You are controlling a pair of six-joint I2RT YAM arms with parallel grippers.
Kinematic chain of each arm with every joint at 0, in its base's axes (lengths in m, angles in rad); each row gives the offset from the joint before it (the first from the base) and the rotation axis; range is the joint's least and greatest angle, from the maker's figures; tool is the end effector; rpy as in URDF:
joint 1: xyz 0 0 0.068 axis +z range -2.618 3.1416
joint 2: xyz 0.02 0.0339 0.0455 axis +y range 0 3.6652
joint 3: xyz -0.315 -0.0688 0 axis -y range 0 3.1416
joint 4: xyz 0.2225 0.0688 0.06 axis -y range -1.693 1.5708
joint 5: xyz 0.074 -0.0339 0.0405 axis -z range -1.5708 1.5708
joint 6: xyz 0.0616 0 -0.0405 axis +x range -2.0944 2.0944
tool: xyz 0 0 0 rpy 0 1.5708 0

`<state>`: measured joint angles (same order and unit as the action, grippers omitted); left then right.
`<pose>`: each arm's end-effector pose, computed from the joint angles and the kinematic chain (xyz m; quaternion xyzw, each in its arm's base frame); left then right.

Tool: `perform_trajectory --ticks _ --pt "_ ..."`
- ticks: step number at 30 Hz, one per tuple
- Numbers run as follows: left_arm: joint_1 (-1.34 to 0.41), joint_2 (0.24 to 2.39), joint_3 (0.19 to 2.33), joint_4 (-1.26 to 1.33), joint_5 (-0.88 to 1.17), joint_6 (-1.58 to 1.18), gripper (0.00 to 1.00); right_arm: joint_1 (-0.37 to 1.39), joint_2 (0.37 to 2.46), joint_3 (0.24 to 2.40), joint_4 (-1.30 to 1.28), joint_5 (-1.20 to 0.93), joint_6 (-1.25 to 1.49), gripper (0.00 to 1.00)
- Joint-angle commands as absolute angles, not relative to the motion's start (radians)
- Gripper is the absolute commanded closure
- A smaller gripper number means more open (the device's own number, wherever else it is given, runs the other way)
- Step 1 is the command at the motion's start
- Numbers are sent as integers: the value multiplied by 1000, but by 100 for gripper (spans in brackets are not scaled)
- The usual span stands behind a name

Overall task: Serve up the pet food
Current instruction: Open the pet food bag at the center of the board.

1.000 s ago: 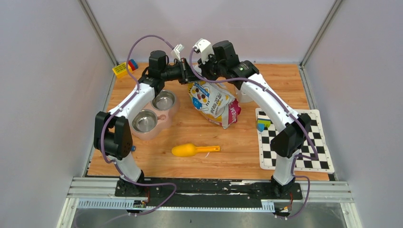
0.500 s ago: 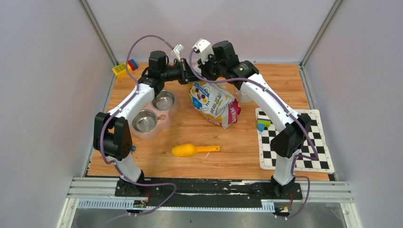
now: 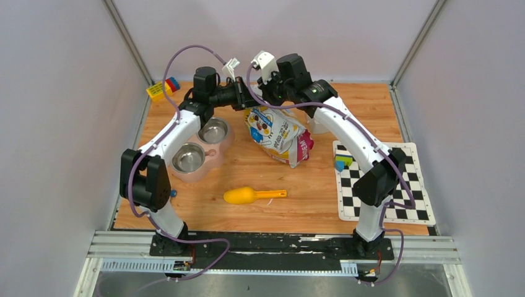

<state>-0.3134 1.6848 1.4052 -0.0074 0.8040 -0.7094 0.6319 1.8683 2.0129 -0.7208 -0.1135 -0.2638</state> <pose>0.3651 -0.1650 0.3897 0.0847 0.7688 -0.5429 0.3271 0.3487 0.2639 0.4324 -0.4044 0.7792 0.1362 0.4591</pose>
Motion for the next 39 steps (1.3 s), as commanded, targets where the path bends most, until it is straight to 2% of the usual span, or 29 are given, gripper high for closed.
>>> perform_trajectory --ticks 1,25,29,32,36,39 --pt "-304 1621 1406 5 788 -670 100 627 1835 2005 -716 -81 -273 100" --pt "-293 1606 1404 -34 767 -657 100 627 1824 2011 -716 -79 -279 100" --pt "-292 1608 1405 -34 767 -660 100 627 1818 2018 -730 -92 -281 81" --pt "-292 1611 1405 -32 769 -661 100 627 1813 2023 -746 -103 -281 76" --pt "-293 1612 1407 -31 770 -662 100 627 1807 2018 -763 -127 -294 76" --pt "-293 1612 1405 -31 771 -664 100 627 1808 2016 -770 -134 -306 84"
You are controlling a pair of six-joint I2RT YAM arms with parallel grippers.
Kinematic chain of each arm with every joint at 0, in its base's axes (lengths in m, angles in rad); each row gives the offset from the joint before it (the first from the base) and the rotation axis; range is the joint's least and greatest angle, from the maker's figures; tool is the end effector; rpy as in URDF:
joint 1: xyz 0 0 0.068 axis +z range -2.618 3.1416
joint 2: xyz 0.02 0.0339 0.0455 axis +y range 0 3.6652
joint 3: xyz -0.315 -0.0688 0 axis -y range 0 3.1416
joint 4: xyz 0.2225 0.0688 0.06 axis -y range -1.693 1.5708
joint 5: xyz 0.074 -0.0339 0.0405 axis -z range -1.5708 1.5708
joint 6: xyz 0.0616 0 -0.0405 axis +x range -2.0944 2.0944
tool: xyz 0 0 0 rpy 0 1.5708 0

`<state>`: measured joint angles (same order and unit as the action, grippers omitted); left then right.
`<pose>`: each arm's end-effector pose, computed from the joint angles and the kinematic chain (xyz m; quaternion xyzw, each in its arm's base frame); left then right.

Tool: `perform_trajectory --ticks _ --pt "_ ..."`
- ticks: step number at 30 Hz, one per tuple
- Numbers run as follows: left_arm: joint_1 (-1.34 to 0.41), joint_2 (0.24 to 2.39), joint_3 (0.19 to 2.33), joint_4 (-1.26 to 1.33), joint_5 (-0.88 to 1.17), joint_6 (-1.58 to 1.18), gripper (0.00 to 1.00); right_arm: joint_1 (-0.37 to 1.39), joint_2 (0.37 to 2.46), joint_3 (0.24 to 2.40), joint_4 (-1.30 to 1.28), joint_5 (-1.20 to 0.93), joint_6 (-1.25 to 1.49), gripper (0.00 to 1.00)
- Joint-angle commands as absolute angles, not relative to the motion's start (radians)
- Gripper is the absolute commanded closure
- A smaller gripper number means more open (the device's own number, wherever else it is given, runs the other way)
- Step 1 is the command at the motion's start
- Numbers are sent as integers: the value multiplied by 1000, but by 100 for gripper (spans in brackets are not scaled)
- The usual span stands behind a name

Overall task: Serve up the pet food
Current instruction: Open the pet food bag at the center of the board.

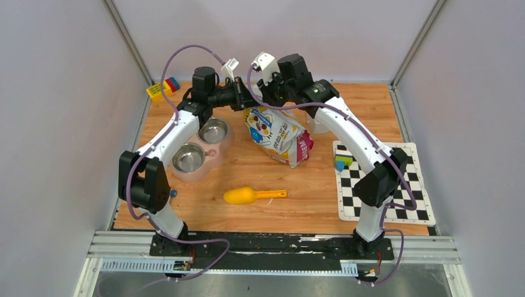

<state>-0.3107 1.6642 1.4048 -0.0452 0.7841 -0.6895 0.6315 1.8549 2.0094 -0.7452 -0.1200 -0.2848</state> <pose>0.3600 -0.1613 0.3928 0.0817 0.7743 -0.5325 0.3321 0.3437 0.2605 0.4341 -0.4148 0.7774 0.1331 0.4537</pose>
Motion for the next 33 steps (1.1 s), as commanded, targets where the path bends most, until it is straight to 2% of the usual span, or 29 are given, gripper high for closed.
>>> perform_trajectory --ticks 1,9,33 --pt "-293 1613 1406 -30 771 -664 100 628 1809 2015 -774 -136 -309 87" --pt "-293 1618 1406 -25 772 -668 100 627 1807 2014 -796 -127 -335 100" --pt "-293 1617 1415 -25 781 -669 100 628 1790 2018 -760 -48 -337 100"
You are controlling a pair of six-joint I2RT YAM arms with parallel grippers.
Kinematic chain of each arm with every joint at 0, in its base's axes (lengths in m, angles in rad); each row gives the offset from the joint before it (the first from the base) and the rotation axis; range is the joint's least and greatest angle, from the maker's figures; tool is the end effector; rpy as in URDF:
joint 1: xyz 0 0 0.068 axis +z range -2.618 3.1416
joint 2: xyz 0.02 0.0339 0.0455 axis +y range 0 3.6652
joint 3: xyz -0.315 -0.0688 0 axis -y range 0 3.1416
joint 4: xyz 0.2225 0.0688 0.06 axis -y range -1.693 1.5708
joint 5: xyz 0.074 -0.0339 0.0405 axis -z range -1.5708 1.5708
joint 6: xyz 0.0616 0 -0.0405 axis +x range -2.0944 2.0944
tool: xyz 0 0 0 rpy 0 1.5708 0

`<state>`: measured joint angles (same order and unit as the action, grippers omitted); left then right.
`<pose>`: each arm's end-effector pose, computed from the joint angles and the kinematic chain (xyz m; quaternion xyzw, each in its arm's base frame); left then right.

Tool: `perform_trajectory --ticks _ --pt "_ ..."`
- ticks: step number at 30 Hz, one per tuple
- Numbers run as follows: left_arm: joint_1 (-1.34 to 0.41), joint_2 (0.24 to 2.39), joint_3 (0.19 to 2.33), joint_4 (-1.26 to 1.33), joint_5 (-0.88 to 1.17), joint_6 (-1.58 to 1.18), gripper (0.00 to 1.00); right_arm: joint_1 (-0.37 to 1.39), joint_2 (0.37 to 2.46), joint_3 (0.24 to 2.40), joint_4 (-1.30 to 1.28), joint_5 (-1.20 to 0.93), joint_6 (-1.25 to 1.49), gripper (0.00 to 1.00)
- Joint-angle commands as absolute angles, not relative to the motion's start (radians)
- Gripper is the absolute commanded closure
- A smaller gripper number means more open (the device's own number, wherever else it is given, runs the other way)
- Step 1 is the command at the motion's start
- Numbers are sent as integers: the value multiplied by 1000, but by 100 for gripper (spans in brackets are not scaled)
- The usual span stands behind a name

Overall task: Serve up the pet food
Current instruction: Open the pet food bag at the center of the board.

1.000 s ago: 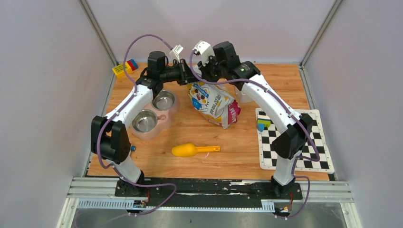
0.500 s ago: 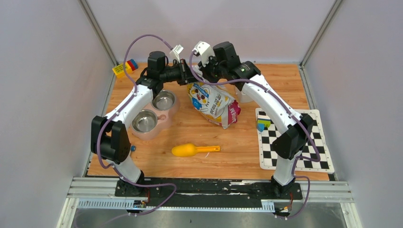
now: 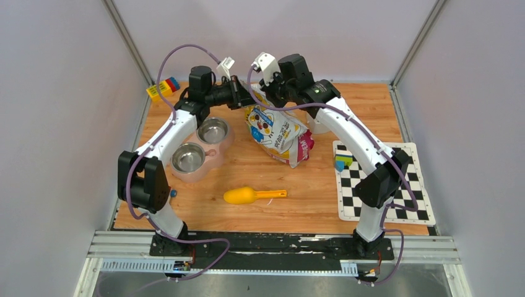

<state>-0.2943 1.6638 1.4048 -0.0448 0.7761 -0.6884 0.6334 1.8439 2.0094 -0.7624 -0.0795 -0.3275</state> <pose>0.3629 -0.1551 0.3929 0.0736 0.7755 -0.5274 0.3392 0.3409 0.2564 0.4366 -0.4246 0.7745 0.1059 0.4568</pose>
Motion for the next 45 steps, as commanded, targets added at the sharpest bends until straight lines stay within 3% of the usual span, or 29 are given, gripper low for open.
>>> perform_trajectory --ticks 1,6,13,18,24,39,45 --pt "-293 1621 1416 -14 795 -680 99 627 1790 2016 -760 -49 -336 100" --pt "-298 1633 1408 116 872 -757 66 627 1792 2014 -760 -51 -336 100" --pt "-327 1655 1414 143 901 -768 47 627 1795 2013 -761 -59 -333 100" --pt "-330 1683 1443 75 864 -733 48 627 1790 2013 -762 -64 -330 100" --pt "-330 1694 1444 55 849 -715 56 627 1786 2009 -762 -61 -331 100" --pt "-330 1695 1483 6 828 -691 53 627 1780 2002 -764 -87 -331 100" --pt "-328 1697 1496 -25 821 -682 58 628 1779 2002 -775 -105 -337 100"
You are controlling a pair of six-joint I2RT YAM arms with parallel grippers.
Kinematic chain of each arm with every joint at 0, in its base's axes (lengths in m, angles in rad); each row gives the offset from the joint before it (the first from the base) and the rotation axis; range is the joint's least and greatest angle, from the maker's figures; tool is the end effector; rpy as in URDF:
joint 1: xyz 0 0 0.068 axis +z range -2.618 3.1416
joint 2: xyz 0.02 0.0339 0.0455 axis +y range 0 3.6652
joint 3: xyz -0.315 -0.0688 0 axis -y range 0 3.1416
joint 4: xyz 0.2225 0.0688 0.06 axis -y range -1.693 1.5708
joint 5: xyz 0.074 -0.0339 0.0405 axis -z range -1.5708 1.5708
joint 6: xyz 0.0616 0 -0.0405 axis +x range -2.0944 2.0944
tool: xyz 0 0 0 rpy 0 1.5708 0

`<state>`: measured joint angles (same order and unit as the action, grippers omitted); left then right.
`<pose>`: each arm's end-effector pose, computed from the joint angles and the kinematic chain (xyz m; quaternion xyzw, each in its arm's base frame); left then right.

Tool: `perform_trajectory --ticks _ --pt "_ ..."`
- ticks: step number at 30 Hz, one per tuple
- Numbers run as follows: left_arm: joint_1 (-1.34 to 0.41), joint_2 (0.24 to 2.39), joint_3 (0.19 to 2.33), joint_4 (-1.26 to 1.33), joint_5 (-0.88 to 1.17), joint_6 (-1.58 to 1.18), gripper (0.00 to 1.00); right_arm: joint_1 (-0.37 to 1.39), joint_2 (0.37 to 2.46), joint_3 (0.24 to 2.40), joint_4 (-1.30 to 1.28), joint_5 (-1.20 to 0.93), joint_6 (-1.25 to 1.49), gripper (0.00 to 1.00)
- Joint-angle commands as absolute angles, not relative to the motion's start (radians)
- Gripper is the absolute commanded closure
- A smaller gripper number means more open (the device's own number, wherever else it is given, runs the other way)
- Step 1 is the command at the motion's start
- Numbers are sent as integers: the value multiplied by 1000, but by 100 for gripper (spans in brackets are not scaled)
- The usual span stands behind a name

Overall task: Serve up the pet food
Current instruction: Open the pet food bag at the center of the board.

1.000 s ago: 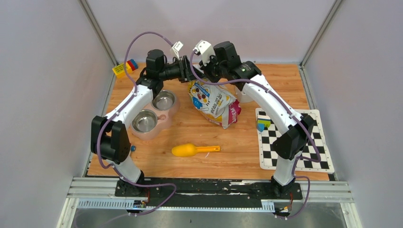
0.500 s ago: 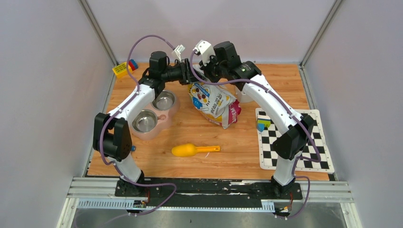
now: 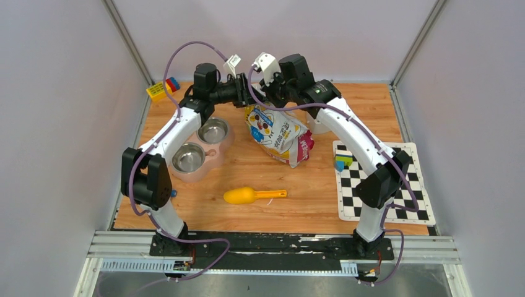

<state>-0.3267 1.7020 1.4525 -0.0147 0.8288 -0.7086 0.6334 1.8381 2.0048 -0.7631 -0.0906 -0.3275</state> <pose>0.3673 -0.1724 0.3988 0.1023 0.7601 -0.5532 0.3253 0.3390 0.2558 0.4374 -0.4268 0.7730 0.1108 0.4561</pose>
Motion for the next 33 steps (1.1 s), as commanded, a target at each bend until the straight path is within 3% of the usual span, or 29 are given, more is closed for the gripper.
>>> perform_trajectory --ticks 1,16,19,33 --pt "-328 1699 1498 -26 821 -682 59 627 1778 2002 -778 -108 -339 100" --pt "-328 1709 1516 -61 799 -670 88 645 1782 2011 -820 -156 -357 100" --pt "-328 1706 1517 -70 793 -664 100 646 1784 2011 -823 -155 -360 100" --pt "-328 1662 1486 -77 771 -656 100 647 1778 2013 -793 -58 -363 100"
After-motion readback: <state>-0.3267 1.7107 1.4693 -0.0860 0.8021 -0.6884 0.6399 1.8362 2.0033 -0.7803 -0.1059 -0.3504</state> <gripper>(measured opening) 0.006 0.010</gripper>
